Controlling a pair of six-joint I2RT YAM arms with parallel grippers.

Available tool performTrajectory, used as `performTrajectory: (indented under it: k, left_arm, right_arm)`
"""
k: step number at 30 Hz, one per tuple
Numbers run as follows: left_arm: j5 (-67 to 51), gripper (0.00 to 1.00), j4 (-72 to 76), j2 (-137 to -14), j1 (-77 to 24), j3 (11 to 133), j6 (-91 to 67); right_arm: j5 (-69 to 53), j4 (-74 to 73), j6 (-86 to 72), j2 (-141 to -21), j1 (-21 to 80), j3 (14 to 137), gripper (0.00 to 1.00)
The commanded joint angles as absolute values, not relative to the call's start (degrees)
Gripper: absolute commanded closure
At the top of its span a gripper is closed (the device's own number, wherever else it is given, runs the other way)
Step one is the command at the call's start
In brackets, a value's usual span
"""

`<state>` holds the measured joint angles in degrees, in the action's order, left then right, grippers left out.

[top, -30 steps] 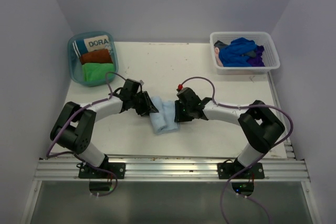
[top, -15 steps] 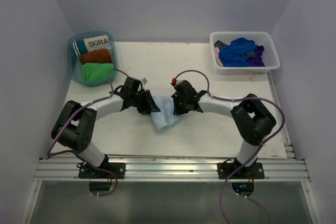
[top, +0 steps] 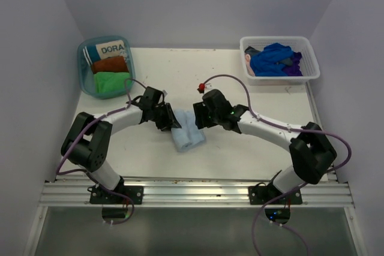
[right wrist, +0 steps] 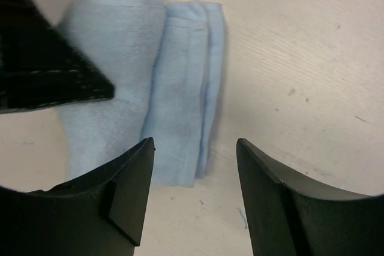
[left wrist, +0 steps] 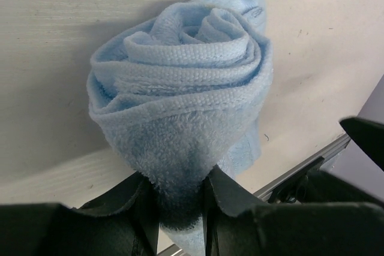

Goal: Roll the towels
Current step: Roll the towel

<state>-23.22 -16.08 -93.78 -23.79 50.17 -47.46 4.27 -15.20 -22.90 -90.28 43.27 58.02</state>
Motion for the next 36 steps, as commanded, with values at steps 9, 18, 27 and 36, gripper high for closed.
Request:
performTrajectory:
  k: [9, 18, 27, 36]
  left_arm:
    - [-19.51, 0.69, -21.01, -92.73, -24.26, 50.71, -49.74]
    - [-19.34, 0.69, -21.01, -92.55, -24.43, 50.54, -50.36]
    - [-19.51, 0.66, -20.92, -91.85, -24.43, 50.36, -50.54]
    - [-20.92, 0.35, -19.78, -90.44, -24.35, 50.63, -50.89]
  right_arm:
    - [26.17, -18.28, -17.93, -94.74, 65.72, 67.67, 0.3]
    - [35.24, -21.0, -16.17, -105.71, 70.84, 74.7, 0.26]
    - [42.89, -23.03, -19.95, -111.97, 71.54, 76.64, 0.51]
    - [37.82, -14.0, -20.48, -105.57, 68.92, 68.4, 0.89]
